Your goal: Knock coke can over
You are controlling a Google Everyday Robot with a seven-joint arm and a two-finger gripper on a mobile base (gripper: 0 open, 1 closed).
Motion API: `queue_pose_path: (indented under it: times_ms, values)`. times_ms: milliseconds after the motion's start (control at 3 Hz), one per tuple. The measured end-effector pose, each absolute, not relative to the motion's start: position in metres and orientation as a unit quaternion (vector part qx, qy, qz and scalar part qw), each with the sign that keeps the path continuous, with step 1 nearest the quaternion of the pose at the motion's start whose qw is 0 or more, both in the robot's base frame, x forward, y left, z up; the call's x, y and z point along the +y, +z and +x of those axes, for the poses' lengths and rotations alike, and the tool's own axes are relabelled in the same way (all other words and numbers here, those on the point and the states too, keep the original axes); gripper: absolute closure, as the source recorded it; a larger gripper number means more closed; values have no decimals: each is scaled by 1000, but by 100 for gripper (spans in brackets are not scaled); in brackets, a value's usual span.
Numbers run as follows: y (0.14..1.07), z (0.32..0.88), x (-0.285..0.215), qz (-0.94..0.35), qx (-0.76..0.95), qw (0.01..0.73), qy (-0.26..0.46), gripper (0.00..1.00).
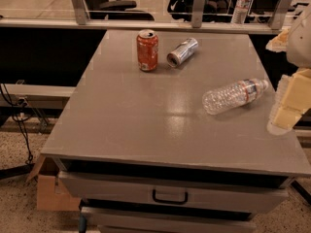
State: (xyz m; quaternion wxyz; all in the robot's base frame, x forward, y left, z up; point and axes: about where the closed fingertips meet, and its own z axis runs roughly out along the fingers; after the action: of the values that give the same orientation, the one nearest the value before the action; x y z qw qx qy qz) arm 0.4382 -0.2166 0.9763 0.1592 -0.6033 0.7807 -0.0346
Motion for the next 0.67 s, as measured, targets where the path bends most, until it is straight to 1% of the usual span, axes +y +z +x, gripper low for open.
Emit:
queue_pose_path:
  times_ms: [333, 667]
  values:
    - [977, 438, -216, -603, 781, 161, -35, 0]
    - [977, 447, -212, -583, 790, 191, -7, 0]
